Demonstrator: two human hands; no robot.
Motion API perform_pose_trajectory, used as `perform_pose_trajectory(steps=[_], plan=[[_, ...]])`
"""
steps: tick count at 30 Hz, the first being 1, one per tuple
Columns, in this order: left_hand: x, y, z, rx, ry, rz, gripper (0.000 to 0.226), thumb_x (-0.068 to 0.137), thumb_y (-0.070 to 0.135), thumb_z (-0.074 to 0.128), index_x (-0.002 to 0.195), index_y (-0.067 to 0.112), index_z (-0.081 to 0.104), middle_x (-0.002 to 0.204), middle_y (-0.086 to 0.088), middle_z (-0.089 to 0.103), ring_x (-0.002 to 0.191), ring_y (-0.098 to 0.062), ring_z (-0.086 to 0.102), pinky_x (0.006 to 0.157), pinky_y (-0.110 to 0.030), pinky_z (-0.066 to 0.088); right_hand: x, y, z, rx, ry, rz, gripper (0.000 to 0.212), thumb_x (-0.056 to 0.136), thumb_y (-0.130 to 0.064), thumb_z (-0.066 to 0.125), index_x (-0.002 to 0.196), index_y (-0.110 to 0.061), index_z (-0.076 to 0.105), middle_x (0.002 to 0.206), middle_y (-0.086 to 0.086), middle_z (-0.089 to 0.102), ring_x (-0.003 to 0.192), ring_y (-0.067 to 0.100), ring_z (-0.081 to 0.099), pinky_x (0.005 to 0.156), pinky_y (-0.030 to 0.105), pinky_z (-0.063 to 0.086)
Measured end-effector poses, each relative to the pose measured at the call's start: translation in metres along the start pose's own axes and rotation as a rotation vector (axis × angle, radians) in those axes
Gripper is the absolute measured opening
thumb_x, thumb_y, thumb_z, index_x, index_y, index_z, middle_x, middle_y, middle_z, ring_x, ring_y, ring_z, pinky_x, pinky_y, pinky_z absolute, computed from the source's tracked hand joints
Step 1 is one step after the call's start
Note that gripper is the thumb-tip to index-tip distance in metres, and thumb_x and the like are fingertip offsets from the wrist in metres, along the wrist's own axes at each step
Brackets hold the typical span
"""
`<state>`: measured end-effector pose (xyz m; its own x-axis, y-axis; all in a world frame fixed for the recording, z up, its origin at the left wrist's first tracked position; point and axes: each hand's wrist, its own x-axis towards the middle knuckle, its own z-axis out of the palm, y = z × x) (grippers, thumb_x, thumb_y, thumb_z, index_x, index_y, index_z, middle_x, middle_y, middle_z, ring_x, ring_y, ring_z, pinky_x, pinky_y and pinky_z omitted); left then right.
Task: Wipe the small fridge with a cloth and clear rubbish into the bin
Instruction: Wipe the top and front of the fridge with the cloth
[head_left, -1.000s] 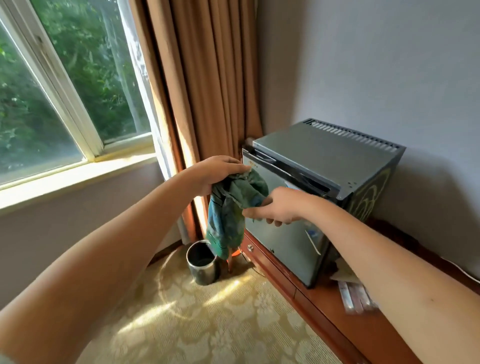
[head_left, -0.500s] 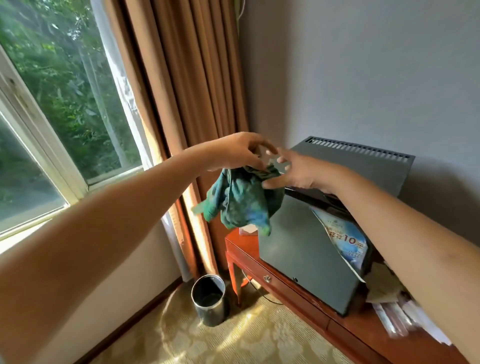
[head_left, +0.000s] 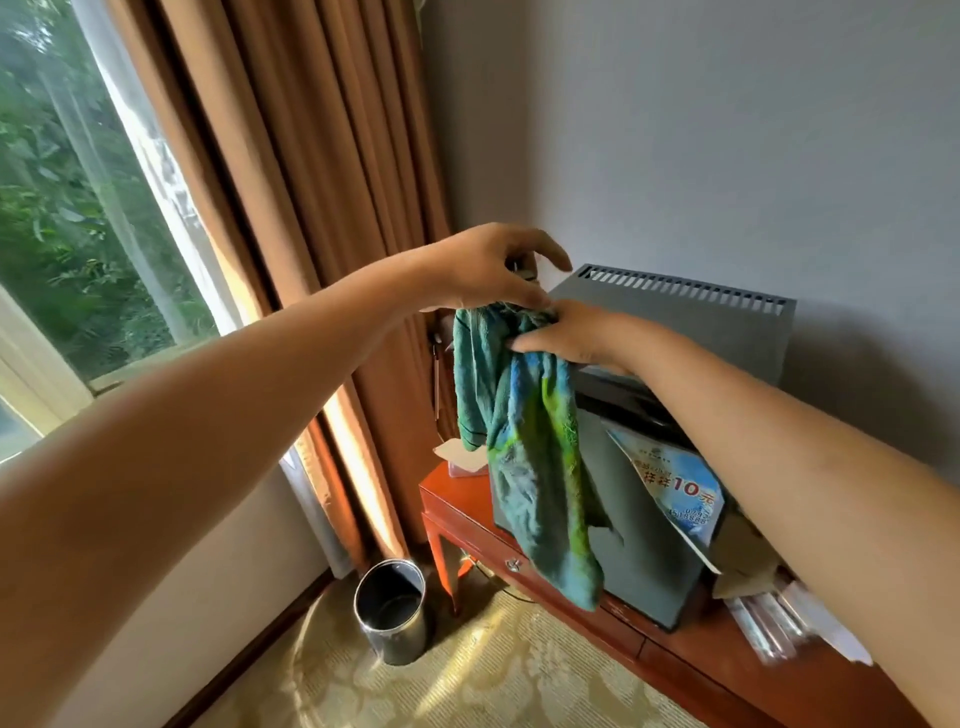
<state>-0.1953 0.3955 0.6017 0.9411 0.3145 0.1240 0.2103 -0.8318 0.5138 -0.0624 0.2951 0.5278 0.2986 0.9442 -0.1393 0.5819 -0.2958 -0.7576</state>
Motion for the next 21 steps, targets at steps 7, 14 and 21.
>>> perform_pose_trajectory(steps=[7,14,21], plan=[[0.042,-0.025,-0.028,-0.623,0.298,0.044,0.065,0.09,0.042,0.073,0.145,0.031,0.042,0.12,0.002,0.057,0.106,-0.009,0.065,0.087,-0.03,0.054,0.029,-0.013,-0.078,0.236,0.063,-0.035,0.024,0.094,-0.026,0.068,0.117,-0.019,0.068,0.102,0.002,0.078,0.096,0.02,0.075,0.084,0.036,0.059],[0.069,-0.073,0.015,-0.73,0.47,-0.337,0.072,0.076,0.079,0.063,0.112,0.017,0.053,0.093,-0.005,0.06,0.081,-0.02,0.056,0.075,-0.037,0.047,0.055,-0.017,-0.152,0.55,0.165,0.071,0.027,0.099,-0.023,0.06,0.12,-0.008,0.066,0.1,0.006,0.077,0.09,0.021,0.074,0.078,0.036,0.061],[0.089,-0.075,0.054,-1.033,0.113,-0.509,0.095,0.083,0.085,0.044,0.127,0.004,0.061,0.123,-0.014,0.071,0.114,-0.029,0.068,0.106,-0.041,0.048,0.073,-0.001,-0.161,0.794,0.109,0.128,0.02,0.098,-0.025,0.058,0.093,-0.009,0.069,0.085,0.008,0.073,0.073,0.022,0.073,0.071,0.033,0.061]])
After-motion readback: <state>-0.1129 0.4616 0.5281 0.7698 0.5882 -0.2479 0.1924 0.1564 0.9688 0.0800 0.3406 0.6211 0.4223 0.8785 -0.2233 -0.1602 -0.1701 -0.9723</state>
